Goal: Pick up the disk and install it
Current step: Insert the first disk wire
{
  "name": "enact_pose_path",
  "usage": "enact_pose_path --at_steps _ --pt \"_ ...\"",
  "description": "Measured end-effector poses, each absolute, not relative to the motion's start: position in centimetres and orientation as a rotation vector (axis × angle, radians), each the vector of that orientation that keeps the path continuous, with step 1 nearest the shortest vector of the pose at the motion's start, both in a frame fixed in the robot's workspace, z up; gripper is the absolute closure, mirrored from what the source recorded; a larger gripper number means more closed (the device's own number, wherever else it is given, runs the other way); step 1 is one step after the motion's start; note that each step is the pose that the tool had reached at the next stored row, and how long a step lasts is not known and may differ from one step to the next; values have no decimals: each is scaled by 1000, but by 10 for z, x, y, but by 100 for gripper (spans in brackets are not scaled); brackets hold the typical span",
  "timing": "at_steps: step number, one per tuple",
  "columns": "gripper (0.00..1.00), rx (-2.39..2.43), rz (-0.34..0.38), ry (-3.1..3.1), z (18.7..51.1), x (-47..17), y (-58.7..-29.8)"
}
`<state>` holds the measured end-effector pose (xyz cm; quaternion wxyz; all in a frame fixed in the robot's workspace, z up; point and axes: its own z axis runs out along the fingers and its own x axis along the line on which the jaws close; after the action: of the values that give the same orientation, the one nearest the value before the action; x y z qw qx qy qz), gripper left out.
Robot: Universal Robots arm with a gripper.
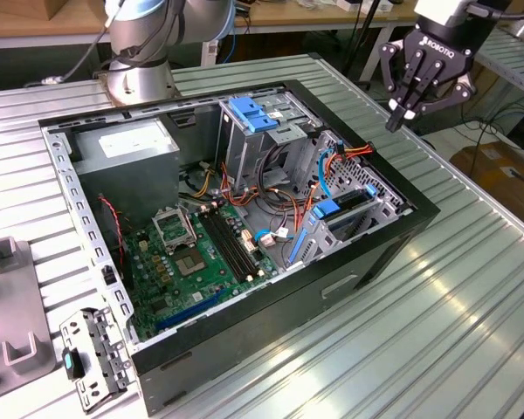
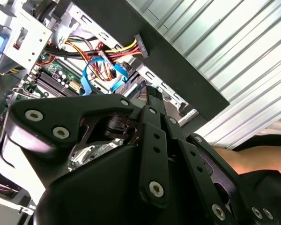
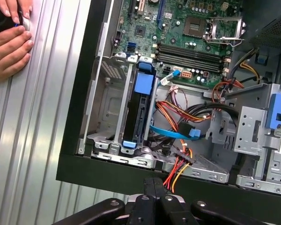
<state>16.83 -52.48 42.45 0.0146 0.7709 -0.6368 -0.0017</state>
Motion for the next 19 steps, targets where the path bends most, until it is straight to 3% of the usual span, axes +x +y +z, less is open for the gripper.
enact_pose_path --at_steps 19 --pt "89 2430 -4 -1945 425 185 -499"
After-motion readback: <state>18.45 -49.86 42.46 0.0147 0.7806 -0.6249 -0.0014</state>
